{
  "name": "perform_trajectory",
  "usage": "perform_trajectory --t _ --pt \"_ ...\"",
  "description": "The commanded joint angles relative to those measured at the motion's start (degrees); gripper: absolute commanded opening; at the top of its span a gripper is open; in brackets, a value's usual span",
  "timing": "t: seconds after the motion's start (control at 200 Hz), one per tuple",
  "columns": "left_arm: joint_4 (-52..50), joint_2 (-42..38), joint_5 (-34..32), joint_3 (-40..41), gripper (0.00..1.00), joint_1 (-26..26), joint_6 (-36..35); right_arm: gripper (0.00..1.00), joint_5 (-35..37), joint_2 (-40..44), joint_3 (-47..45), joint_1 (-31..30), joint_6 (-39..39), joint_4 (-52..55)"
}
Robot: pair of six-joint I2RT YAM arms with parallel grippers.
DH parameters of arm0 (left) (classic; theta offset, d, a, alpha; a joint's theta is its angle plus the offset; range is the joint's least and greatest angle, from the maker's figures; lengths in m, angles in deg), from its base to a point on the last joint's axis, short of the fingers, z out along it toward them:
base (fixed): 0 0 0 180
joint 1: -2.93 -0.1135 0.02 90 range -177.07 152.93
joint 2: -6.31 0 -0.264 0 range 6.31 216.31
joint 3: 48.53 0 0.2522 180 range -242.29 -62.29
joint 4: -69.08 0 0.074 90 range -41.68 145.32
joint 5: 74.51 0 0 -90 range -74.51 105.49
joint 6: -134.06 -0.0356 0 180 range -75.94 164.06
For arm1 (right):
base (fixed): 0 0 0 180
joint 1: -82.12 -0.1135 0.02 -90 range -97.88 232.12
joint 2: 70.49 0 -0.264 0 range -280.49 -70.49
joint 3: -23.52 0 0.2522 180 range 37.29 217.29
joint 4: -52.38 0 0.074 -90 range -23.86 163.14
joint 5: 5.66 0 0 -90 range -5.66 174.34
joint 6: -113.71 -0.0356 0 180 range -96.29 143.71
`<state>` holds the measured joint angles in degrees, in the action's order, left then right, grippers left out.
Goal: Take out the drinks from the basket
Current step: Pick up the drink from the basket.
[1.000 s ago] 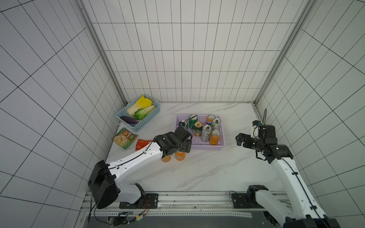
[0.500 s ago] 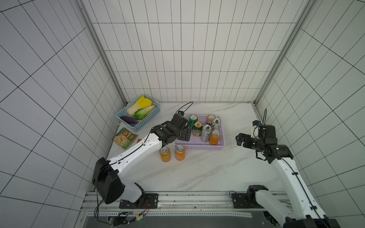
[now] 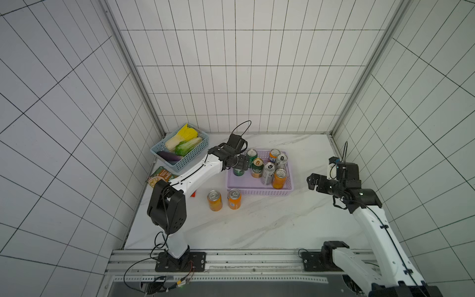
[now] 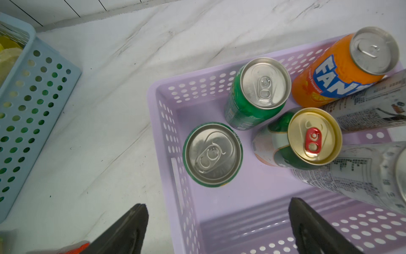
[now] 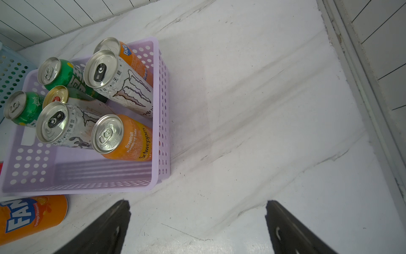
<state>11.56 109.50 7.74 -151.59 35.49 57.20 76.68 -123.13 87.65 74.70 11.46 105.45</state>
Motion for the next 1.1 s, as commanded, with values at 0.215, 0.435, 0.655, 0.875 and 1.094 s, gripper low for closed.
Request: perform_trajectory --t 0.215,0.435,0.655,0.875,1.094 --pt "-1.6 9.5 1.1 -8.4 0.96 -1.0 -2.2 0.99 1.2 0.5 0.7 0.5 0.6 0.5" --pt "-1.7 13.2 0.6 -10.1 0.94 -1.4 -2.5 0.99 1.2 0.4 0.7 0.5 0.7 0.5" --pt "-1.7 16.5 1.2 -11.1 0.89 -1.5 -2.2 0.99 1.2 0.4 0.6 0.5 0.8 0.5" --pt "-1.3 17.9 1.8 -11.6 0.77 -1.5 -2.2 0.99 1.2 0.4 0.7 0.6 0.8 0.4" --pt "-1.4 18.2 1.9 -11.5 0.69 -1.5 -2.1 0.99 1.3 0.6 0.6 0.5 0.8 0.5"
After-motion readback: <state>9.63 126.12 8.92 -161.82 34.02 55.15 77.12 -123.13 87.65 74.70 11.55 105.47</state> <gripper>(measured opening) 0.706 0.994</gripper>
